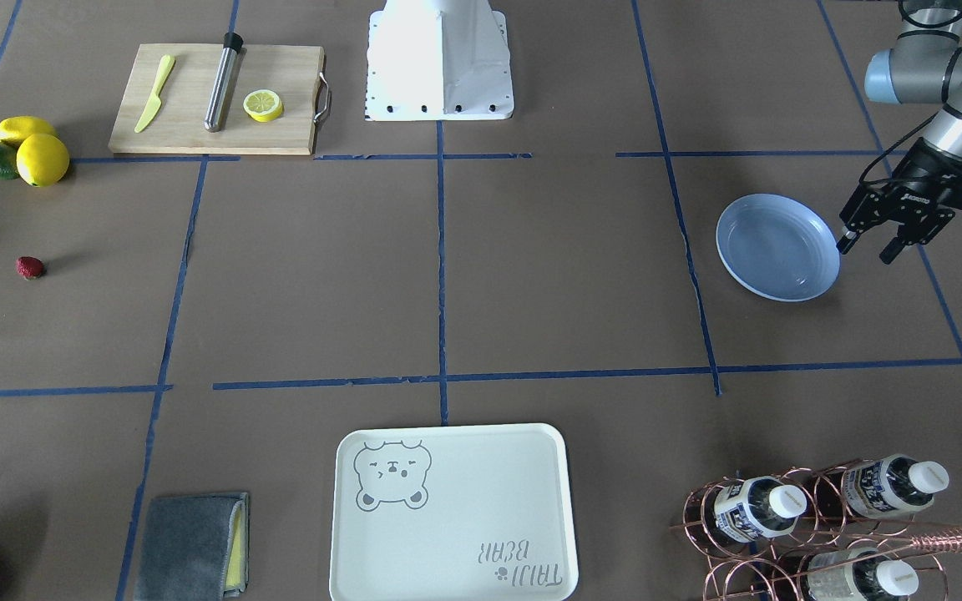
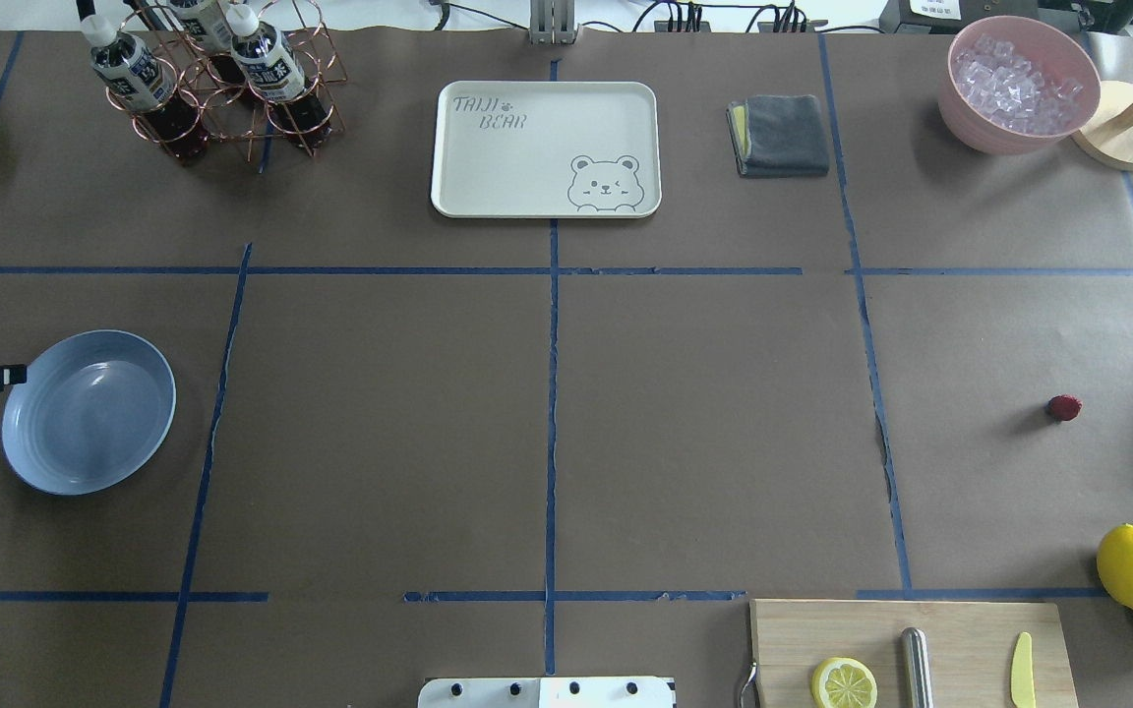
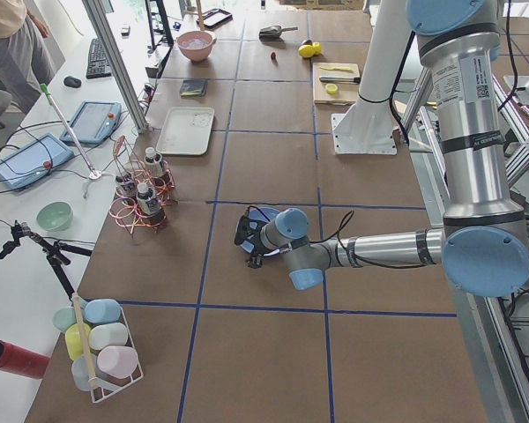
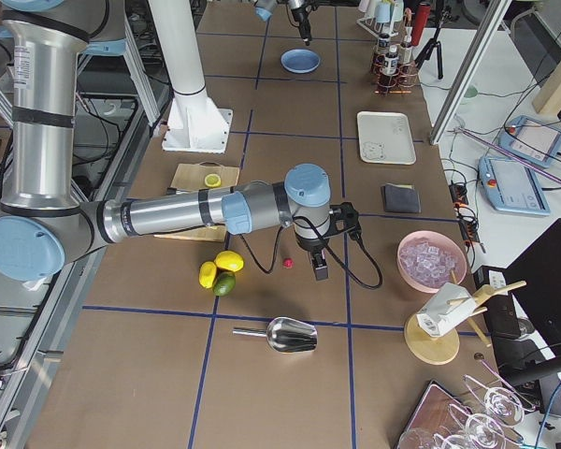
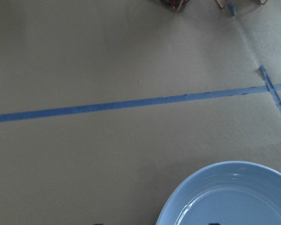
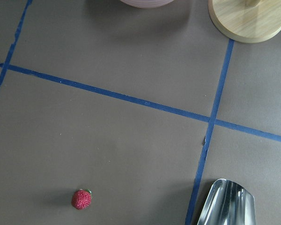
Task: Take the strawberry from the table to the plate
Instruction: 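Reach the left gripper to the light blue plate's rim and grip it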
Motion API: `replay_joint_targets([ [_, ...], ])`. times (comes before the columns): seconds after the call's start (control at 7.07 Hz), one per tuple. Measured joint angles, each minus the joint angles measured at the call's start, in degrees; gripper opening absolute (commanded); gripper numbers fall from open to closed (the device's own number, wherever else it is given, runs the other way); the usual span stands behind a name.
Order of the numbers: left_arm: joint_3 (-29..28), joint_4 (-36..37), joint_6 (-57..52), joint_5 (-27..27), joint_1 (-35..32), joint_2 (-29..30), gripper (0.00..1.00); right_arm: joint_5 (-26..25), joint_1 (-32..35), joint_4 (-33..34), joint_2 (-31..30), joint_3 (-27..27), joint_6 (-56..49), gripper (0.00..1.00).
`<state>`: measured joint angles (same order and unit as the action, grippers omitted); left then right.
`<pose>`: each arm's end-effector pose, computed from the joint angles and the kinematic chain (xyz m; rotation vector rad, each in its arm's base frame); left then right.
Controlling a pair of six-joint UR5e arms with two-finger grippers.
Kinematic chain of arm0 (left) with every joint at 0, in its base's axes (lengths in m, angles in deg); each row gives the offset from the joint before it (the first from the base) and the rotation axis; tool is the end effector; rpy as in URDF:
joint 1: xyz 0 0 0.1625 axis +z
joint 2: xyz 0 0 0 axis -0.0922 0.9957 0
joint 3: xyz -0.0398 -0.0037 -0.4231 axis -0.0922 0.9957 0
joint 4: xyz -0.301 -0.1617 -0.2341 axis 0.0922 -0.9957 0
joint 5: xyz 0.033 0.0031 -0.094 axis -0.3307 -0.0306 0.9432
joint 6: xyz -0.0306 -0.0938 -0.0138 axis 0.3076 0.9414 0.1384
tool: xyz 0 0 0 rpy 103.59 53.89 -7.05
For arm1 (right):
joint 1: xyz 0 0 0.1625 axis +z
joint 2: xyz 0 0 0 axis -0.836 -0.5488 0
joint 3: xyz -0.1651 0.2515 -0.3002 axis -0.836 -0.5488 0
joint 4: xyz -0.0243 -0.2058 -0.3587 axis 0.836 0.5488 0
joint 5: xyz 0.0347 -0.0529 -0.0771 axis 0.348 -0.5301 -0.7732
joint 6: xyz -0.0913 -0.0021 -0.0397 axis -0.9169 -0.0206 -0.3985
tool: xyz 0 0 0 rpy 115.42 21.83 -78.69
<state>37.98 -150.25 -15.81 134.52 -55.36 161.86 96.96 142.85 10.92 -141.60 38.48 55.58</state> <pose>0.1884 -0.3798 0.6494 0.4630 0.9899 -0.0777 0.0313 -0.4537 0.5520 0.2321 -0.8033 -0.1849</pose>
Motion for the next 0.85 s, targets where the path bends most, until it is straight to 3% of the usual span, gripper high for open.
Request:
replay_joint_targets([
  [0.14,-1.4,-2.2,2.8,-1.8,2.9,-0.1,0.21,-0.1,0.0,0.0,0.0,0.0,0.0,1.00],
  [0.28,-2.1,-3.3,4.4,-3.1,5.0,-0.1,0.00,-0.1,0.0,0.0,0.0,0.0,0.0,1.00],
  [0.85,1.6,-3.4,5.8,-3.4,6.5,-0.1,0.00,0.1,0.1,0.0,-0.6,0.3,0.0,1.00],
])
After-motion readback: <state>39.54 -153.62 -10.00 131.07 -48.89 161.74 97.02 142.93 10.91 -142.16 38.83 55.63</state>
